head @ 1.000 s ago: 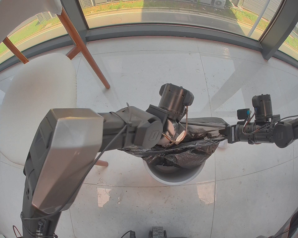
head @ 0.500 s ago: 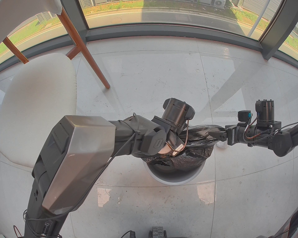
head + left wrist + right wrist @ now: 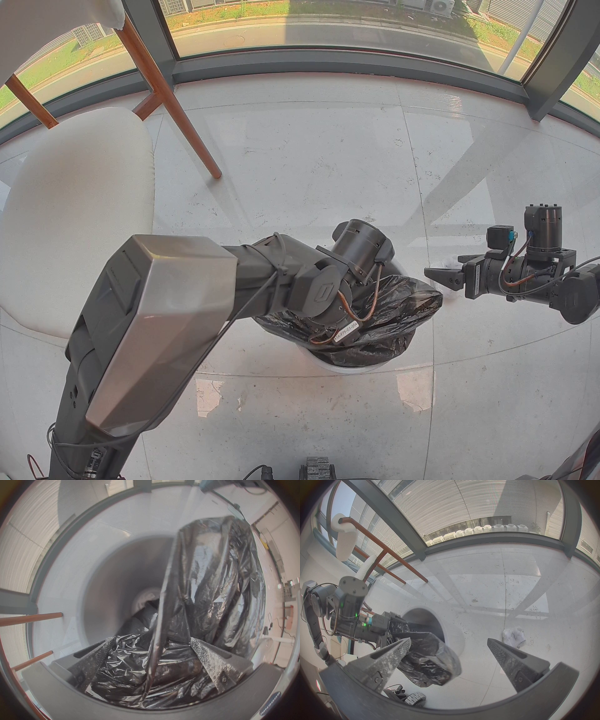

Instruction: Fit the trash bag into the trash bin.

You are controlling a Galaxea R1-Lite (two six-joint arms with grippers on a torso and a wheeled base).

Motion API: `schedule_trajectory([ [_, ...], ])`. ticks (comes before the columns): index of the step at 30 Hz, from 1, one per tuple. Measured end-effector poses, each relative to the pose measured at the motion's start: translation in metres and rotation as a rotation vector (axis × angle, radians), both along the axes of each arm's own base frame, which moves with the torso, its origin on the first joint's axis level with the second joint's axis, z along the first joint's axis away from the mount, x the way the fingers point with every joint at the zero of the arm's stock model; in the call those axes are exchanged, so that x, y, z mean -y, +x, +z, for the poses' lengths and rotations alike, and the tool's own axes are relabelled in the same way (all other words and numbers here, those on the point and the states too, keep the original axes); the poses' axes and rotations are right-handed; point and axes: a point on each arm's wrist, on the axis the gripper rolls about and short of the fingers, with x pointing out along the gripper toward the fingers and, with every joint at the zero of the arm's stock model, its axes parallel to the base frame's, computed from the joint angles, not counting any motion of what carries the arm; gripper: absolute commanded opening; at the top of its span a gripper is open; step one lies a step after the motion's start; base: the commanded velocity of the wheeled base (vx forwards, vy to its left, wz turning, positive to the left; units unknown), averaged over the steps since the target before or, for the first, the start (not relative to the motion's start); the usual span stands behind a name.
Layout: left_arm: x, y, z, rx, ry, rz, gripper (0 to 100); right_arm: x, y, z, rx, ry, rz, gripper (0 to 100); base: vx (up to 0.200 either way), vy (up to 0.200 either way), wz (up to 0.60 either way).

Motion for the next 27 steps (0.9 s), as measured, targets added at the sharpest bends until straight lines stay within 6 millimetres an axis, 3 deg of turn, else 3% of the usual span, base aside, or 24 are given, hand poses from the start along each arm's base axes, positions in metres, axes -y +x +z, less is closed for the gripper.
schedule_trajectory([
  [15, 0.009, -0.011, 0.001, -0.019, 0.004, -0.054, 100, 0.003, -0.019, -0.005, -0.023, -0.01, 0.005, 100, 0.0, 0.0, 0.0],
  [22, 0.011, -0.022, 0.024, -0.004, -0.044, -0.093, 100, 0.004, -0.025, -0.004, -0.022, -0.01, 0.005, 100, 0.0, 0.0, 0.0],
  [27, 0.014, -0.048, 0.045, -0.02, -0.025, -0.135, 100, 0.007, -0.032, -0.006, -0.035, -0.012, 0.002, 100, 0.0, 0.0, 0.0],
])
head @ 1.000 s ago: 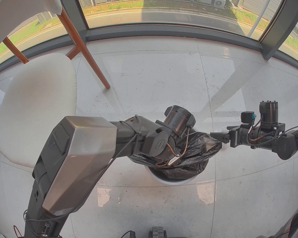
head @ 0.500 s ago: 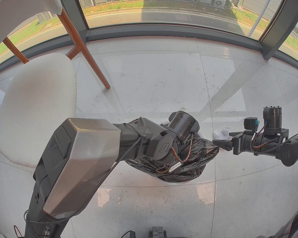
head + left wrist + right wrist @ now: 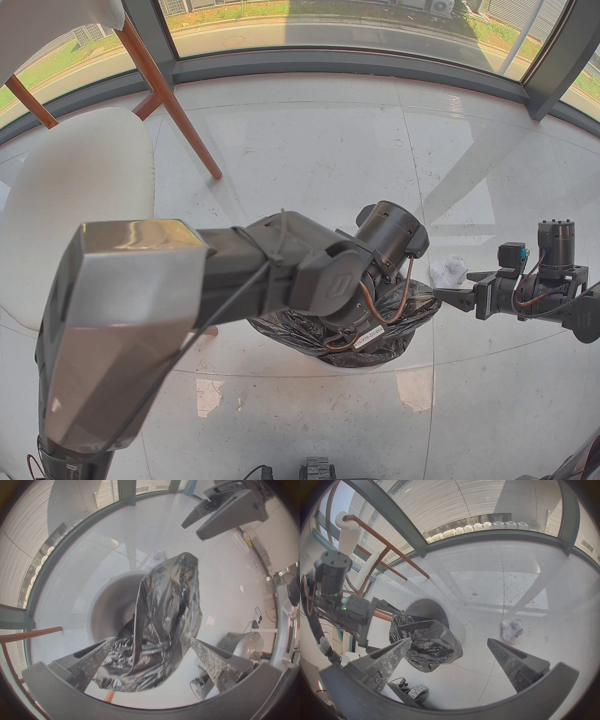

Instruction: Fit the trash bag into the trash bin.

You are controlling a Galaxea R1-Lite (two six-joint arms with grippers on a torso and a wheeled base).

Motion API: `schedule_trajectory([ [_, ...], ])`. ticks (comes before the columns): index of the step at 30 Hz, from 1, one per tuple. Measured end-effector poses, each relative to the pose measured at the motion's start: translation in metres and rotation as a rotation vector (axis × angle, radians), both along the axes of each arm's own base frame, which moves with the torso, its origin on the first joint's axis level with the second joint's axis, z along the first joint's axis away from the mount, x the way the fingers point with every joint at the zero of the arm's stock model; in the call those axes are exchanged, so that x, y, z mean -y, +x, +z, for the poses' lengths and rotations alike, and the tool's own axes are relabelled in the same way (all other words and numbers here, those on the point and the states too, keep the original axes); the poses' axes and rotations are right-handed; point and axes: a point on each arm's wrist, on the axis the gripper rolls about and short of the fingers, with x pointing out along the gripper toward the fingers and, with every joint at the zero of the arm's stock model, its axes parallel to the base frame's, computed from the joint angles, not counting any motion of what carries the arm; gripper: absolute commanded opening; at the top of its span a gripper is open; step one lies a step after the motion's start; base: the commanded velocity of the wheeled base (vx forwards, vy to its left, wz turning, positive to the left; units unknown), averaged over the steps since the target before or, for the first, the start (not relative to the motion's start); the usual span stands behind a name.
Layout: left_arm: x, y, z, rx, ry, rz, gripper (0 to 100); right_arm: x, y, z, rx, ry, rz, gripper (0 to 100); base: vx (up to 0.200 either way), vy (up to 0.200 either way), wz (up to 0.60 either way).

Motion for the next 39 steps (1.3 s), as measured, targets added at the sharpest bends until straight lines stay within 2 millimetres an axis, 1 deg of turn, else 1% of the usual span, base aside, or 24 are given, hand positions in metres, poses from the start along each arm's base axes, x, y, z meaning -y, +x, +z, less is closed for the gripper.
schedule_trajectory([
  [2, -0.007, -0.008, 0.009, -0.021, 0.039, 0.003, 100, 0.001, -0.003, -0.001, -0.005, -0.001, -0.001, 100, 0.0, 0.0, 0.0],
  [5, -0.014, -0.027, 0.023, -0.048, 0.094, -0.008, 100, 0.002, -0.005, -0.002, -0.008, -0.002, -0.002, 100, 0.0, 0.0, 0.0],
  [7, -0.023, -0.037, 0.033, -0.07, 0.131, -0.007, 100, 0.002, -0.006, -0.002, -0.008, -0.002, -0.002, 100, 0.0, 0.0, 0.0],
  [12, -0.054, -0.071, 0.055, -0.204, 0.282, 0.009, 100, 0.003, -0.01, -0.002, -0.012, -0.003, -0.003, 100, 0.0, 0.0, 0.0],
  [14, -0.07, -0.083, 0.062, -0.285, 0.328, 0.056, 100, 0.003, -0.012, -0.003, -0.015, -0.004, -0.003, 100, 0.0, 0.0, 0.0],
  [16, -0.081, -0.096, 0.069, -0.366, 0.327, 0.117, 100, 0.003, -0.014, -0.004, -0.018, -0.005, -0.003, 100, 0.0, 0.0, 0.0],
  [18, -0.091, -0.103, 0.075, -0.438, 0.294, 0.214, 100, 0.004, -0.017, -0.005, -0.021, -0.006, -0.004, 100, 0.0, 0.0, 0.0],
  [20, -0.101, -0.105, 0.081, -0.486, 0.24, 0.326, 100, 0.004, -0.019, -0.005, -0.024, -0.007, -0.003, 100, 0.0, 0.0, 0.0],
  [23, -0.113, -0.109, 0.093, -0.502, 0.153, 0.427, 100, 0.005, -0.023, -0.005, -0.025, -0.008, -0.004, 100, 0.0, 0.0, 0.0],
  [26, -0.129, -0.117, 0.112, -0.49, 0.07, 0.447, 100, 0.005, -0.026, -0.005, -0.026, -0.008, -0.004, 100, 0.0, 0.0, 0.0],
  [28, -0.141, -0.125, 0.124, -0.474, 0.015, 0.419, 100, 0.006, -0.028, -0.005, -0.026, -0.007, -0.005, 100, 0.0, 0.0, 0.0],
  [30, -0.151, -0.13, 0.131, -0.458, -0.043, 0.387, 100, 0.006, -0.03, -0.005, -0.027, -0.007, -0.005, 100, 0.0, 0.0, 0.0],
  [32, -0.157, -0.133, 0.133, -0.439, -0.112, 0.347, 100, 0.007, -0.031, -0.005, -0.028, -0.007, -0.006, 100, 0.0, 0.0, 0.0],
  [34, -0.158, -0.132, 0.131, -0.413, -0.183, 0.312, 100, 0.008, -0.033, -0.005, -0.028, -0.007, -0.007, 100, 0.0, 0.0, 0.0],
  [39, -0.157, -0.126, 0.116, -0.347, -0.335, 0.224, 100, 0.009, -0.037, -0.007, -0.034, -0.008, -0.008, 100, 0.0, 0.0, 0.0],
])
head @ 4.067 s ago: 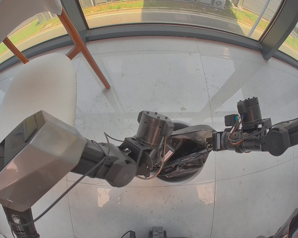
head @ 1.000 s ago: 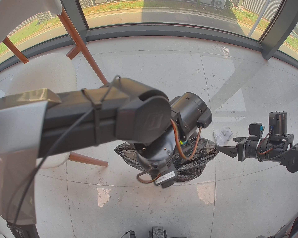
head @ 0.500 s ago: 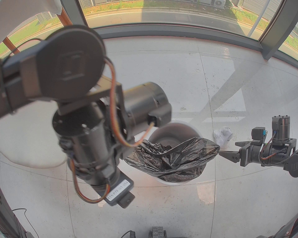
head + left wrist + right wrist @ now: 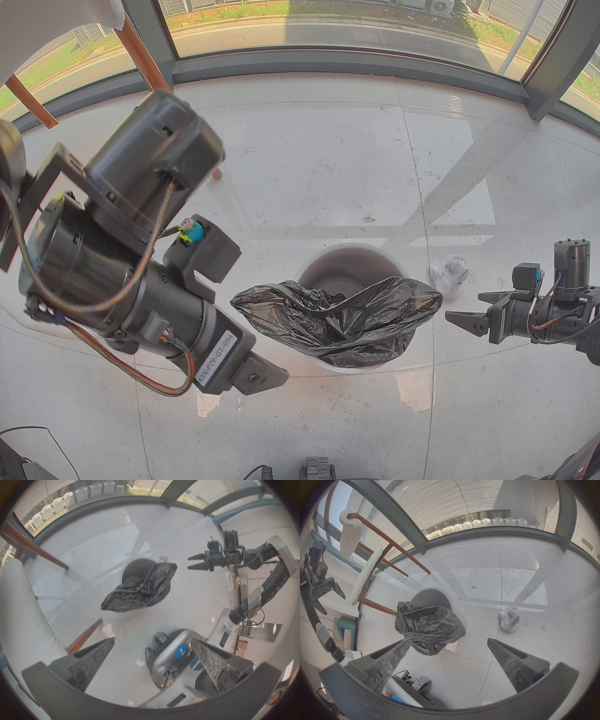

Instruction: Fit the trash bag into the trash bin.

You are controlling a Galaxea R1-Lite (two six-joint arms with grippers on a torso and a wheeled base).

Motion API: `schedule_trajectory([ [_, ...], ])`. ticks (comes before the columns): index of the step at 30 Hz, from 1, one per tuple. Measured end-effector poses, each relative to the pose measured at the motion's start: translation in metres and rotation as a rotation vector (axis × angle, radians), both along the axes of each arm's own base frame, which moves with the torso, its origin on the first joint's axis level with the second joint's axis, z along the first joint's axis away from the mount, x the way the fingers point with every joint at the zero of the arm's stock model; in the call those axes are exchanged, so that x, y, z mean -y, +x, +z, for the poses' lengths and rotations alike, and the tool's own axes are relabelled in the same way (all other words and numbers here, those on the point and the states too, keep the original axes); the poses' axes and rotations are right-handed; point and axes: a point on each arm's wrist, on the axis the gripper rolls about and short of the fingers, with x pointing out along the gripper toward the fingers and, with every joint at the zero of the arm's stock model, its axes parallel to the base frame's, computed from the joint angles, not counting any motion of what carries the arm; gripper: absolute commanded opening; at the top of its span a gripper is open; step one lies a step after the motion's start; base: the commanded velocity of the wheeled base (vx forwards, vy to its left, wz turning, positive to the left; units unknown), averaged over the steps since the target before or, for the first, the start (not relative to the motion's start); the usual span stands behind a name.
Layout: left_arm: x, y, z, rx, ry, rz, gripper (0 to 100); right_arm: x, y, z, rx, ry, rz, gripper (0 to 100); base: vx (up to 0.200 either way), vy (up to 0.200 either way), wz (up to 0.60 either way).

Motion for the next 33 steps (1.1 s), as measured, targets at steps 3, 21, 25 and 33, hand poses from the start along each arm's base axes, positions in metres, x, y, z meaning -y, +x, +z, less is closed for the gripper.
schedule_trajectory([
  [3, 0.002, 0.005, -0.011, 0.061, -0.082, -0.032, 100, 0.001, -0.003, -0.001, -0.003, 0.0, -0.001, 100, 0.0, 0.0, 0.0],
  [21, 0.009, 0.01, -0.024, 0.111, -0.61, -0.004, 100, 0.012, -0.027, -0.005, -0.065, 0.063, -0.14, 100, 0.0, 0.0, 0.0],
  [25, 0.008, 0.001, -0.024, -0.061, -0.716, -0.051, 100, 0.014, -0.037, -0.01, -0.09, 0.073, -0.173, 100, 0.0, 0.0, 0.0],
  [33, -0.002, 0.008, -0.03, -0.043, -0.725, -0.195, 100, 0.016, -0.047, -0.012, -0.1, 0.078, -0.187, 100, 0.0, 0.0, 0.0],
])
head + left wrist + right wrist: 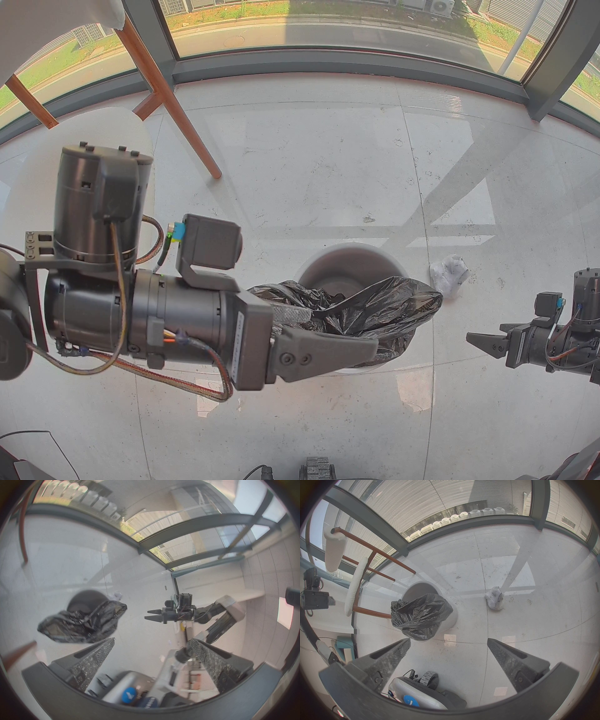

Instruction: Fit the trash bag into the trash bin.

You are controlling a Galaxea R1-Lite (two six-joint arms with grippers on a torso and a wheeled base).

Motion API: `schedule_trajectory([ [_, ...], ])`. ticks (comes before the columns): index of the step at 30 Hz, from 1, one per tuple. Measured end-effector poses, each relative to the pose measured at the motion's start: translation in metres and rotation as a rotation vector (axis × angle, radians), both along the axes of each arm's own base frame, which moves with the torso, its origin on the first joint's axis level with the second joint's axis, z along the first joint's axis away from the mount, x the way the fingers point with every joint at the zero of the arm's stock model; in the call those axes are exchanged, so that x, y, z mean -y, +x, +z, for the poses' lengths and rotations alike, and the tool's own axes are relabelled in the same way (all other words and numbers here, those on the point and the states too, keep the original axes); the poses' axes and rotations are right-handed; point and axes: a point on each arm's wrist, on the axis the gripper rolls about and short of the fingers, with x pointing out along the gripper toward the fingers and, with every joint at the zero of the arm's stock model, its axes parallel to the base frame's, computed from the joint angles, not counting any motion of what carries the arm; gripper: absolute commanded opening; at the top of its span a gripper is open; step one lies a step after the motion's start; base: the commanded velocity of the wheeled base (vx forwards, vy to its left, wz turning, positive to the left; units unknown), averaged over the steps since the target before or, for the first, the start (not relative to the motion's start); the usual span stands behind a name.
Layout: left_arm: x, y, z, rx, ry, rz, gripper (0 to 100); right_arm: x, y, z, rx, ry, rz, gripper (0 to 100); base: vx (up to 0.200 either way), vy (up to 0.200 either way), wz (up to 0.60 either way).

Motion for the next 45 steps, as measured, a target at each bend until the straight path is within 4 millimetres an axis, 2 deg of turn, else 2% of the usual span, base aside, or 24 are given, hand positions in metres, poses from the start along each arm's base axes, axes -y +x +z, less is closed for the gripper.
schedule_trajectory([
  [5, 0.005, 0.02, -0.013, 0.212, 0.077, -0.028, 100, 0.0, -0.003, 0.0, 0.002, 0.001, -0.002, 100, 0.0, 0.0, 0.0],
  [11, 0.028, 0.056, -0.041, 0.305, 0.153, -0.048, 100, 0.001, -0.007, 0.002, 0.009, 0.003, -0.006, 100, 0.0, 0.0, 0.0],
  [21, 0.063, 0.105, -0.067, 0.38, 0.201, -0.066, 100, 0.004, -0.019, 0.002, 0.022, 0.008, -0.011, 100, 0.0, 0.0, 0.0],
  [31, 0.055, 0.142, -0.094, 0.669, 0.379, -0.169, 100, 0.005, -0.025, 0.002, 0.031, 0.008, -0.008, 100, 0.0, 0.0, 0.0],
  [39, 0.053, 0.179, -0.105, 0.726, 0.416, -0.137, 100, 0.005, -0.028, 0.002, 0.037, 0.007, -0.005, 100, 0.0, 0.0, 0.0],
  [45, 0.054, 0.193, -0.122, 0.742, 0.448, -0.15, 100, 0.006, -0.03, 0.003, 0.045, 0.008, -0.008, 100, 0.0, 0.0, 0.0],
])
